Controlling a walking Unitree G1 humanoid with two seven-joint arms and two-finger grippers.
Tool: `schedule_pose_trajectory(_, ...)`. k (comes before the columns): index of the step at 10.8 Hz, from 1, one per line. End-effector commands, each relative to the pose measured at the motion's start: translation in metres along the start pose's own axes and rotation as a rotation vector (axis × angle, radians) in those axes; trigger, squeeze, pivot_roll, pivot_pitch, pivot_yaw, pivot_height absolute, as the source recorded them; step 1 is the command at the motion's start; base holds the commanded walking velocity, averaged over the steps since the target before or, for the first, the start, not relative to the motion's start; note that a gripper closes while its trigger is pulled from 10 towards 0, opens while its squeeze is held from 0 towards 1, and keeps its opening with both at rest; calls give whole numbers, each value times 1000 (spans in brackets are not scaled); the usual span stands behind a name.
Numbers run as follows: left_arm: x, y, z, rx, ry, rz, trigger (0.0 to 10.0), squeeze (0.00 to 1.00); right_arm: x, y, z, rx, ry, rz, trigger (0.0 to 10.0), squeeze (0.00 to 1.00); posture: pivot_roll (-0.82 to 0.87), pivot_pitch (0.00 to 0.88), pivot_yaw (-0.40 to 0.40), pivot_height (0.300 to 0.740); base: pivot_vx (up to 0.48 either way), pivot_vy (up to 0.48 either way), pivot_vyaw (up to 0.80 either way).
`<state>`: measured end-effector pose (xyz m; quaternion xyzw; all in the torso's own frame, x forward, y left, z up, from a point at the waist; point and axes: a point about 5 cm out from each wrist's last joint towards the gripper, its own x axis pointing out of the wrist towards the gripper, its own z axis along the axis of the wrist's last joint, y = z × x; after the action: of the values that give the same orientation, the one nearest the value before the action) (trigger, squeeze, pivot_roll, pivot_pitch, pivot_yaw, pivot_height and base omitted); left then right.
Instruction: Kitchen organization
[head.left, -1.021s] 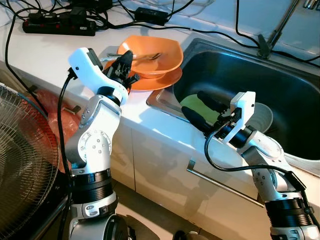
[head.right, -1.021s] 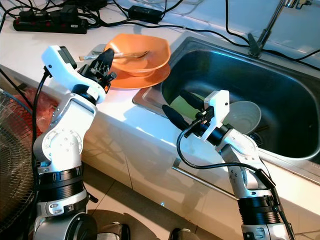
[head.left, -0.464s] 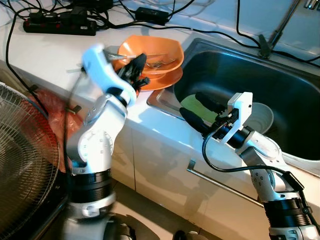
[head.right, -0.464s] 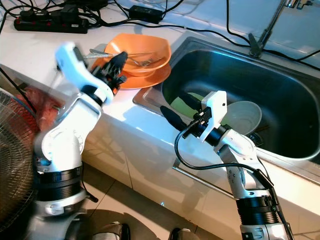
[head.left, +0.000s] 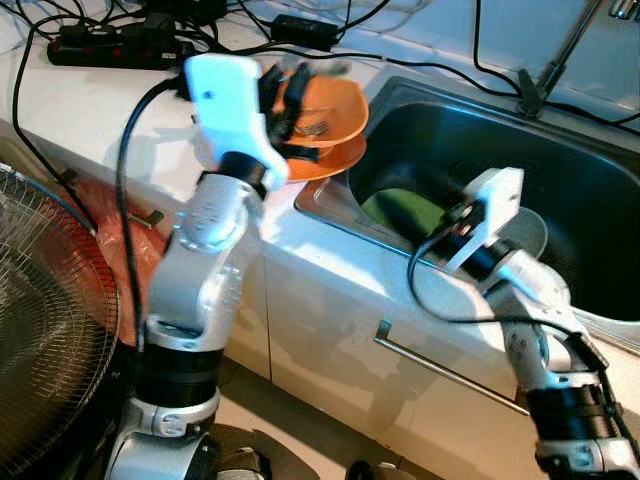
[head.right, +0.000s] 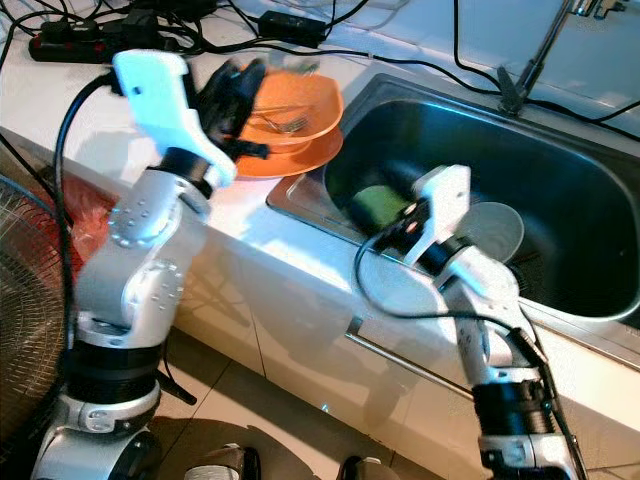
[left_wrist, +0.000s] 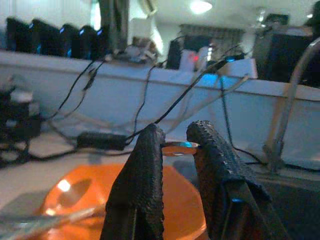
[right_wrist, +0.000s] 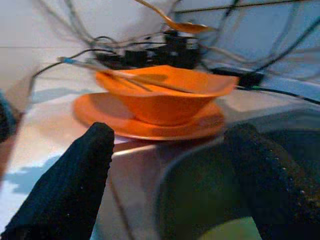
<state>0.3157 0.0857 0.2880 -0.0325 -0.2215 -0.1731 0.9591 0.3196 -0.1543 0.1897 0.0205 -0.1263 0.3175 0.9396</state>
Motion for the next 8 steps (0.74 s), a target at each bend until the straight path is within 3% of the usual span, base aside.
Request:
schedule_pose_trajectory(1, 0, -6, 1, 21, -17, -34, 10000, 0, -2, -10, 4, -21, -7, -51, 10000, 0, 73, 111, -51, 740, 0, 0, 0)
schedule_pose_trajectory(3, 1, -14, -5, 28, -21, -79, 10000, 0, -5, -22, 5, -49, -5, -132, 10000, 0, 71, 111, -46, 740, 0, 0, 0)
schedule_pose_trajectory(5, 5, -28, -10, 18, -27, -178, 10000, 0, -13, -45, 4, -91, 27, -269, 10000, 0, 66, 118, -41, 740, 0, 0, 0)
schedule_pose_trajectory(8, 4, -43, -36, -54, 54, -282, 10000, 0, -29, -72, 3, -134, 63, -460, 10000, 0, 57, 120, -35, 740, 0, 0, 0)
